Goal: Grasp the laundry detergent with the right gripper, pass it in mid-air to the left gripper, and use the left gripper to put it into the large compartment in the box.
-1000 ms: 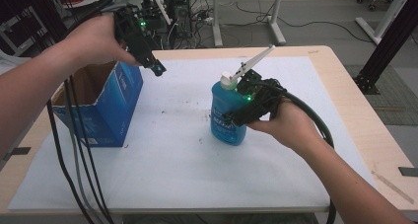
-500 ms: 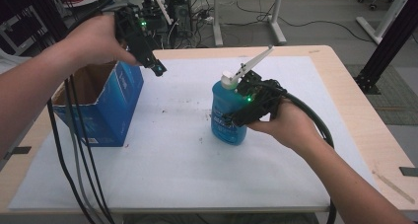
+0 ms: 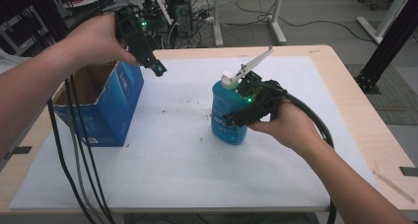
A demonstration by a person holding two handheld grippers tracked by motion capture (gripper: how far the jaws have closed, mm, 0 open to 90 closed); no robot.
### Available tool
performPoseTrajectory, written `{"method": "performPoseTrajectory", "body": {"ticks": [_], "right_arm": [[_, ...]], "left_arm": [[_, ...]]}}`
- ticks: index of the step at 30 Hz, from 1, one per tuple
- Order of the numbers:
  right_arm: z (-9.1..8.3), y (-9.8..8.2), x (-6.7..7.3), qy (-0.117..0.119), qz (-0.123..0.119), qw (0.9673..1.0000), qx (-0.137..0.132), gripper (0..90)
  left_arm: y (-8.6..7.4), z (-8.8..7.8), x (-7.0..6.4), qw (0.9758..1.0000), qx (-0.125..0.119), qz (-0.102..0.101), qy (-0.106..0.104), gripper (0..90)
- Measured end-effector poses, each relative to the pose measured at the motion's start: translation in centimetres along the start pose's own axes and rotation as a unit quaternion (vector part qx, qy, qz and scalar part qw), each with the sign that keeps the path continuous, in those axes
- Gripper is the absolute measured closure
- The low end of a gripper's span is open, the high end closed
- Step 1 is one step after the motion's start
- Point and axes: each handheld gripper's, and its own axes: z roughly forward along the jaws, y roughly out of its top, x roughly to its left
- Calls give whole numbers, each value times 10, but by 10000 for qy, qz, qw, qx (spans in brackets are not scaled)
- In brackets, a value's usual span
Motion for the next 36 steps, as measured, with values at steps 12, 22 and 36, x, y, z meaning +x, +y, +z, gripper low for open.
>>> {"method": "performPoseTrajectory", "body": {"ticks": [12,22,36], "right_arm": [[-1,-5,-3,123,113,9997,-164,444],[-2,-6,-4,249,5,9994,-242,457],[-26,4,-19,774,-293,9956,-445,465]], "left_arm": [[0,0,0,10000,42,33,-15,193],[1,-2,-2,10000,27,61,-18,193],[13,-19,-15,9984,-266,384,-321,193]]}}
